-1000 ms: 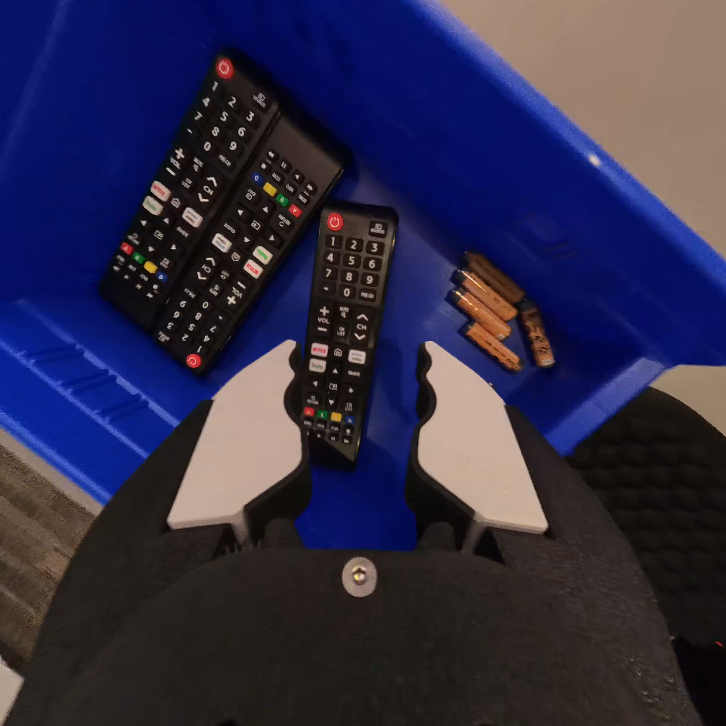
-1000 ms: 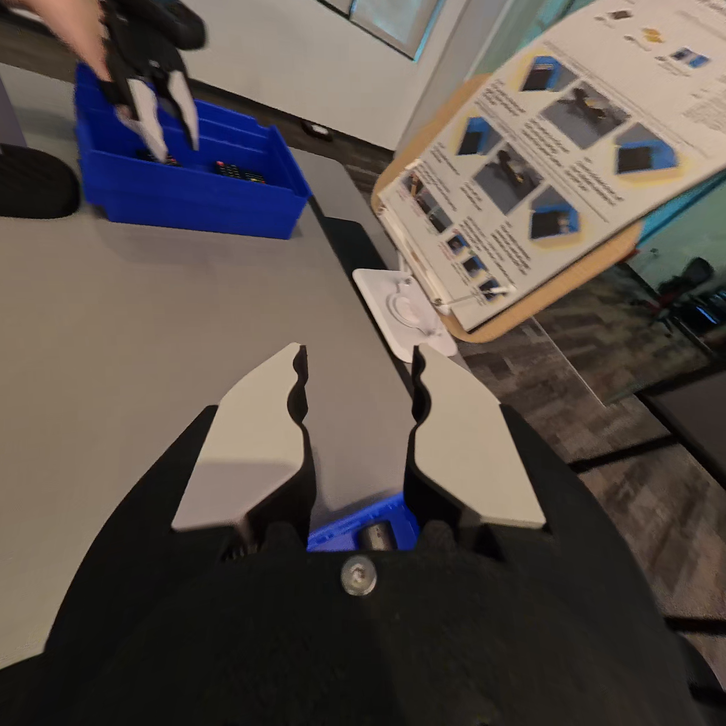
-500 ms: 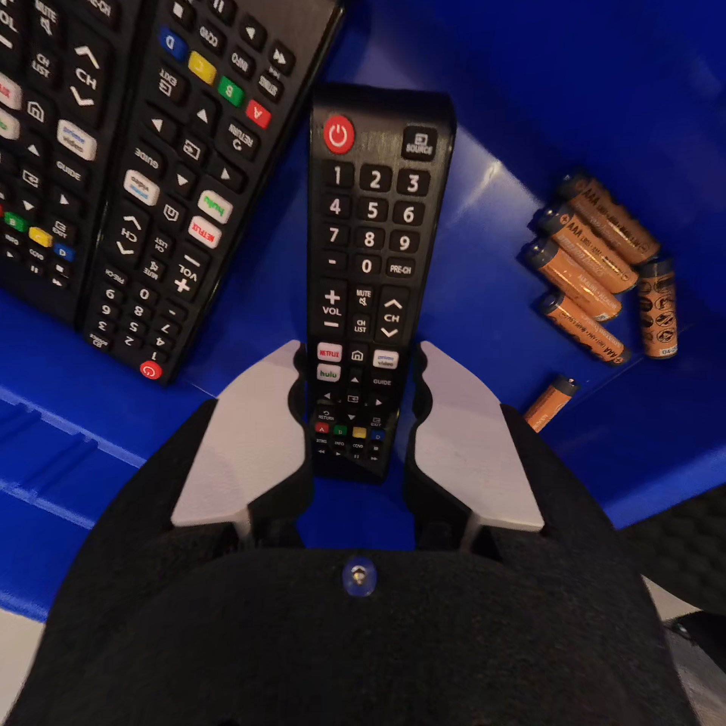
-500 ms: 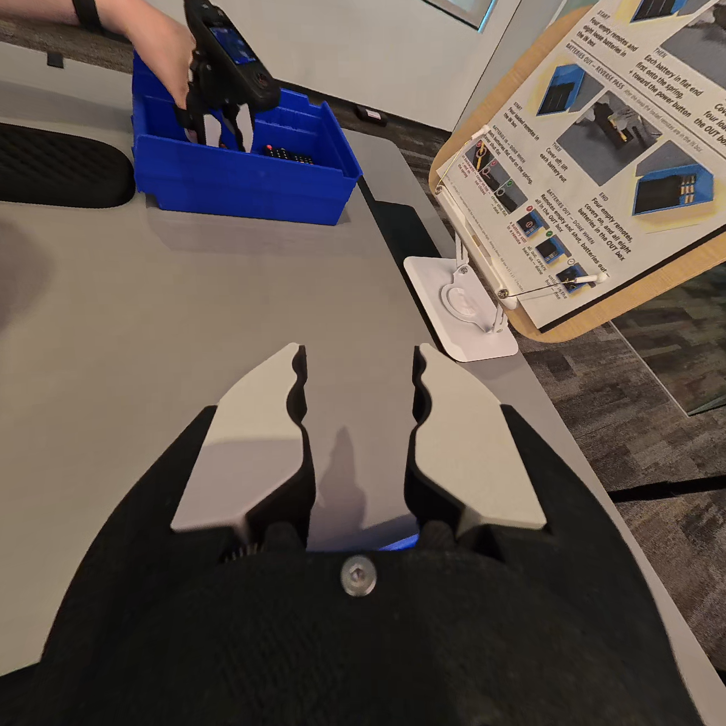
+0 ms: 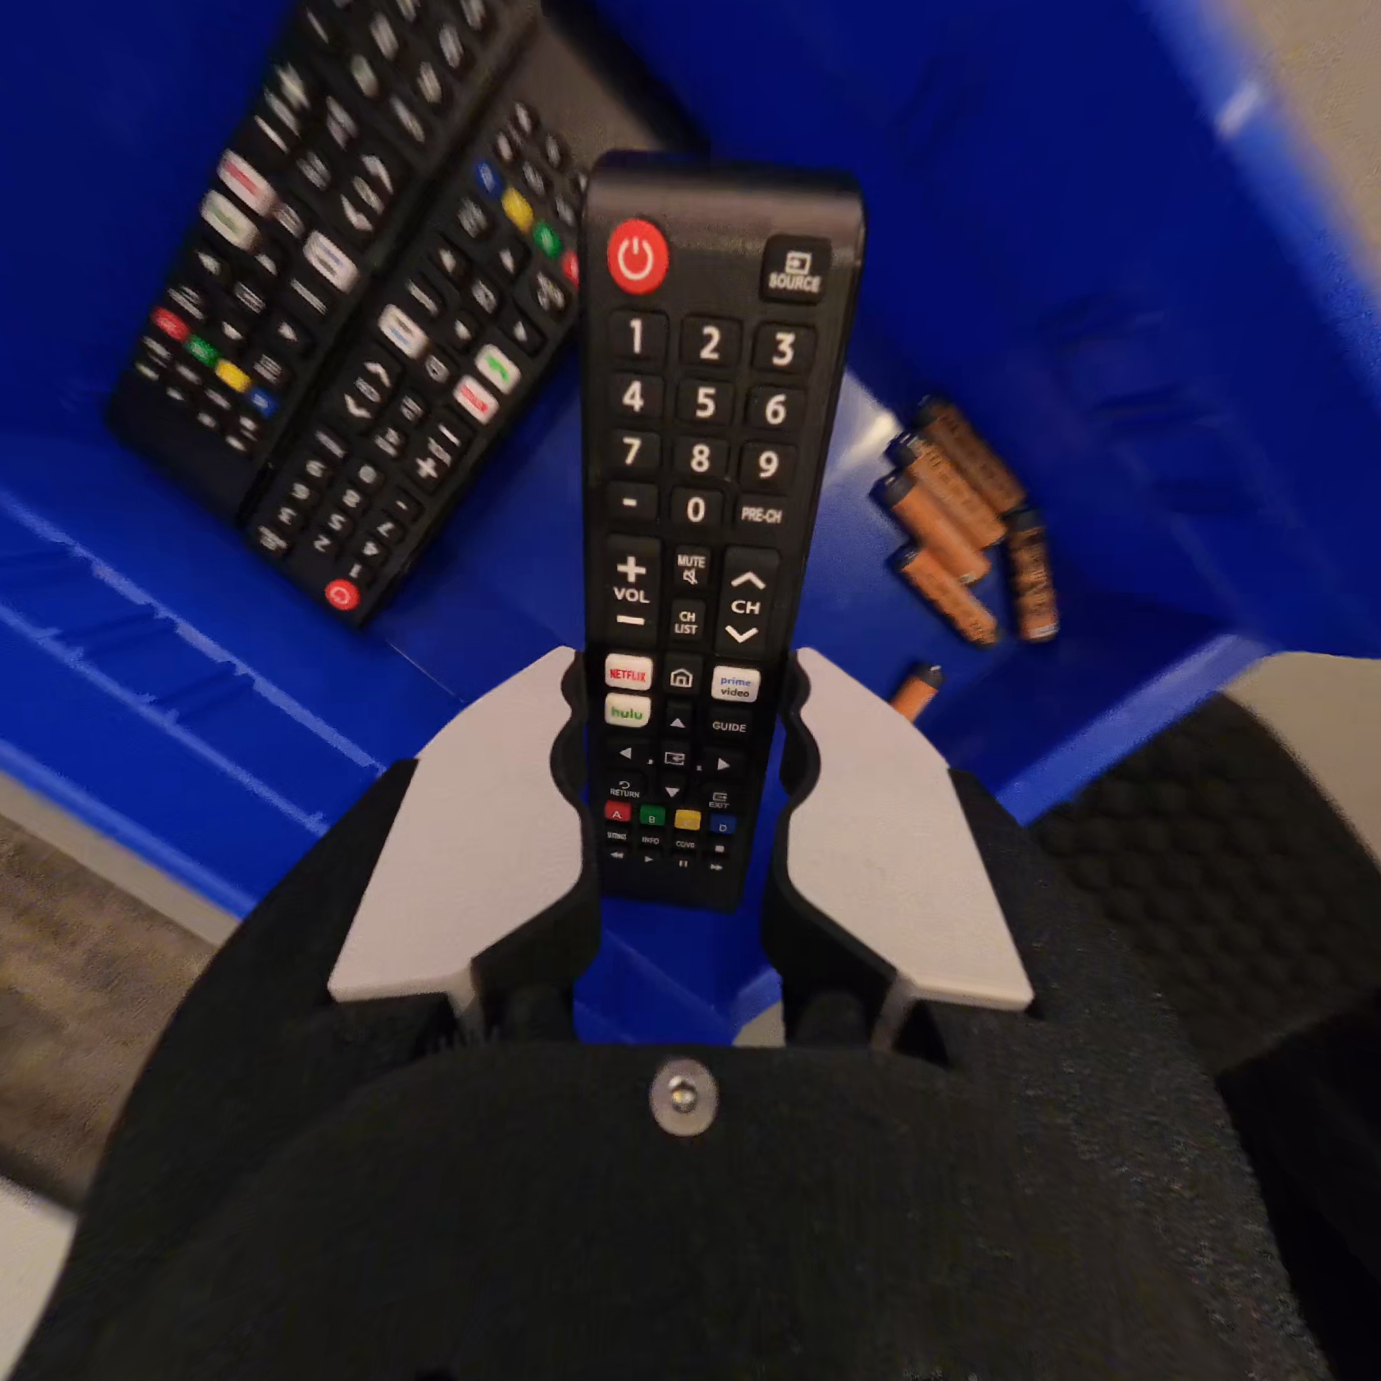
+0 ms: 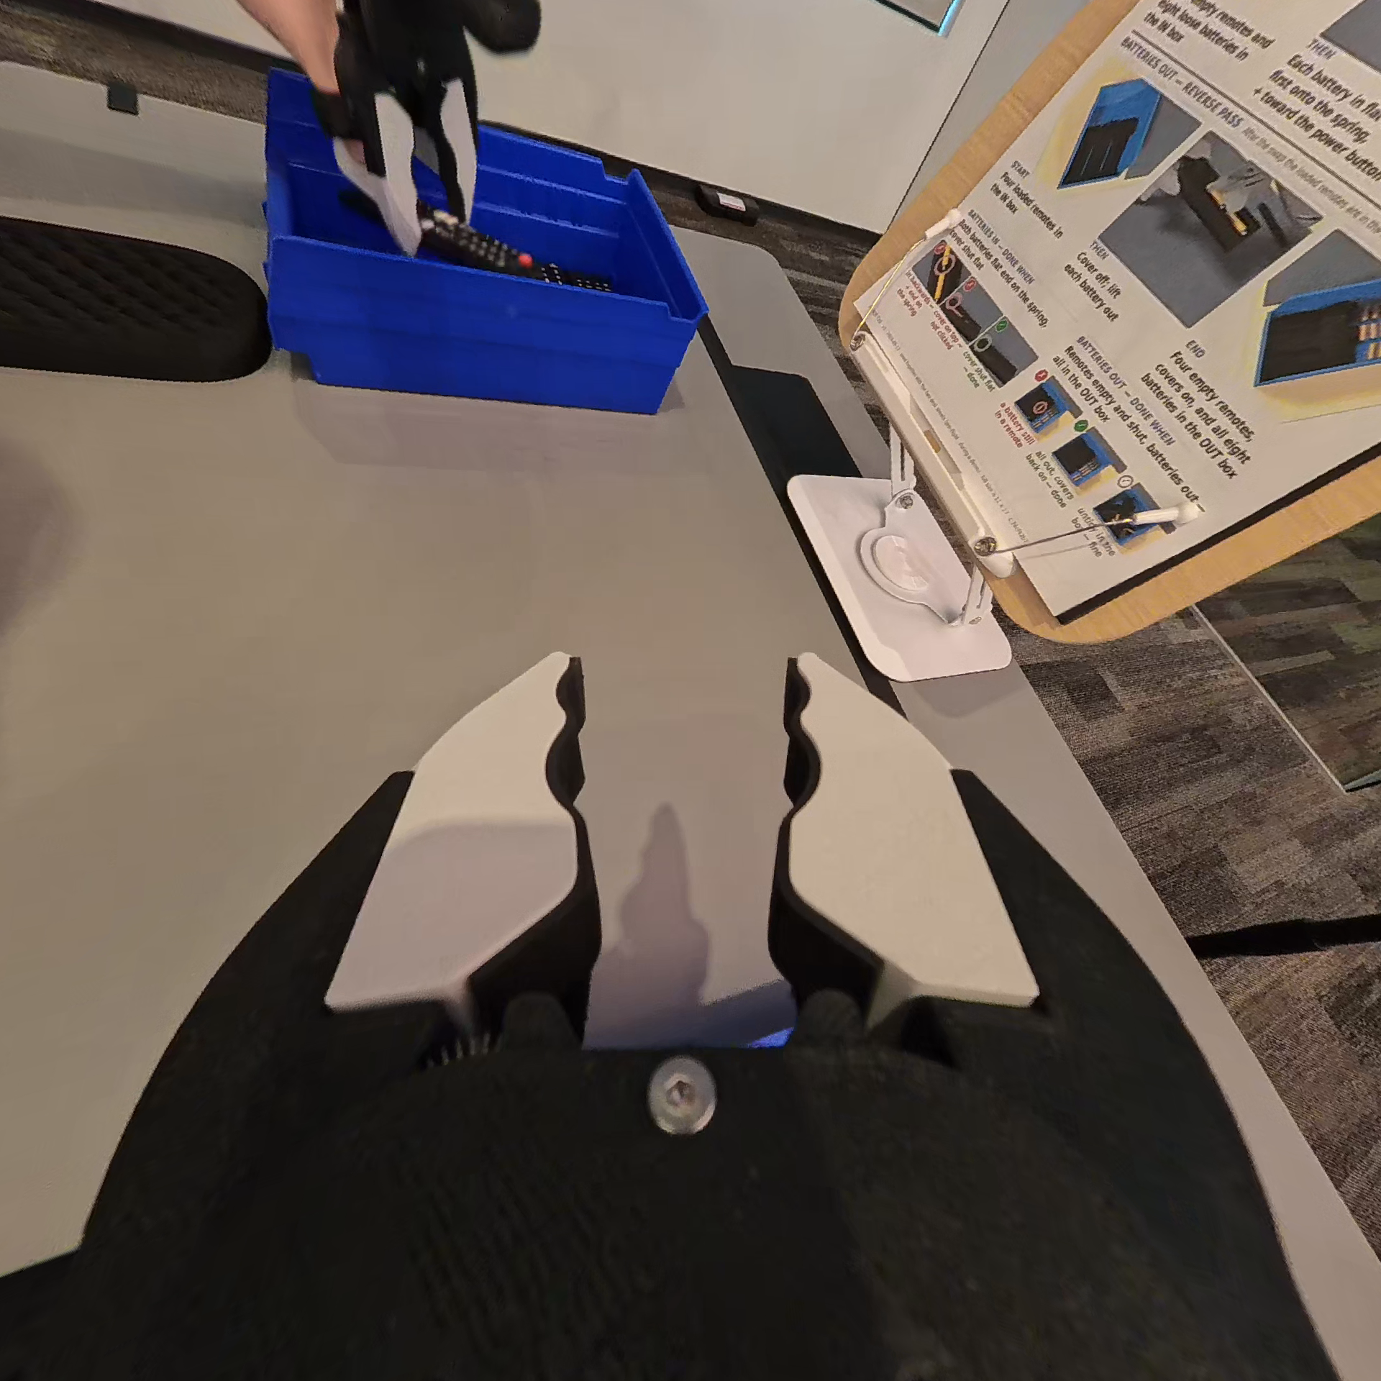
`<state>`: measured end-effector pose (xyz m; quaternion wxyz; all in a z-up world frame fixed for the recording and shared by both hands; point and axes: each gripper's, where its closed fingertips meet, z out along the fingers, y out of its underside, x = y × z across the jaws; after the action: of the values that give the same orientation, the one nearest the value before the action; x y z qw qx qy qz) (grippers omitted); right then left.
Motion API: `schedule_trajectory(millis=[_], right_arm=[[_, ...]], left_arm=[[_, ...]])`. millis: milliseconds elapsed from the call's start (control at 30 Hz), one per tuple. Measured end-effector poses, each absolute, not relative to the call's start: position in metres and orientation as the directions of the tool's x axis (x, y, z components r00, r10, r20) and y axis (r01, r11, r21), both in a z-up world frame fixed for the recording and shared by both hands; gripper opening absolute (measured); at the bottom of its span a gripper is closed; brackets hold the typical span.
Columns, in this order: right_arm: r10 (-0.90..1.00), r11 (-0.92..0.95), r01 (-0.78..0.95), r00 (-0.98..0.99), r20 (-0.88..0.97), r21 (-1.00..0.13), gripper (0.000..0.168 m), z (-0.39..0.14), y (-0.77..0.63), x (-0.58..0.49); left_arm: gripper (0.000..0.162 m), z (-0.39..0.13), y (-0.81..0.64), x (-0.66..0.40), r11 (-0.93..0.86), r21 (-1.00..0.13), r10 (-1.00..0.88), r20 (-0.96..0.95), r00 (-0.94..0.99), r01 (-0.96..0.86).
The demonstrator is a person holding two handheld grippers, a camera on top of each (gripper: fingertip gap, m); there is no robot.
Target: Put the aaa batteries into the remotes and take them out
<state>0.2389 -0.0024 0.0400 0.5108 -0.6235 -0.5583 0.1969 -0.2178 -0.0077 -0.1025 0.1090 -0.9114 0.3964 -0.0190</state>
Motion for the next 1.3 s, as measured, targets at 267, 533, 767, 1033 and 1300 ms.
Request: schedule_trajectory(millis=[267, 533, 767, 1033, 1300], right_arm=[[0.922, 0.073, 0.342, 0.335, 0.194, -0.937, 0.053, 0.058, -0.007, 0.196], [0.877, -0.478, -0.195, -0.065, -0.475, -0.856, 0.062, 0.109, -0.053, 0.145], [0.828, -0.519, -0.315, 0.045, -0.558, -0.795, 0.079, 0.126, -0.047, 0.164], [0.768, -0.581, -0.271, 0.127, -0.627, -0.767, 0.100, 0.095, -0.024, 0.159], [0.771, -0.586, -0.263, 0.111, -0.627, -0.766, 0.092, 0.091, -0.019, 0.160]], left_arm=[[0.049, 0.065, -0.023, -0.078, -0.509, -0.808, -0.834, 0.380, 0.400, -0.295], [0.049, 0.140, -0.074, 0.084, -0.511, -0.857, -0.806, 0.454, -0.380, 0.059], [0.049, 0.127, -0.081, 0.148, -0.523, -0.851, -0.704, 0.396, -0.590, 0.054], [0.049, 0.086, -0.089, 0.167, -0.510, -0.859, -0.657, 0.419, -0.627, -0.040], [0.049, 0.083, -0.086, 0.169, -0.558, -0.829, -0.592, 0.441, -0.675, -0.052]])
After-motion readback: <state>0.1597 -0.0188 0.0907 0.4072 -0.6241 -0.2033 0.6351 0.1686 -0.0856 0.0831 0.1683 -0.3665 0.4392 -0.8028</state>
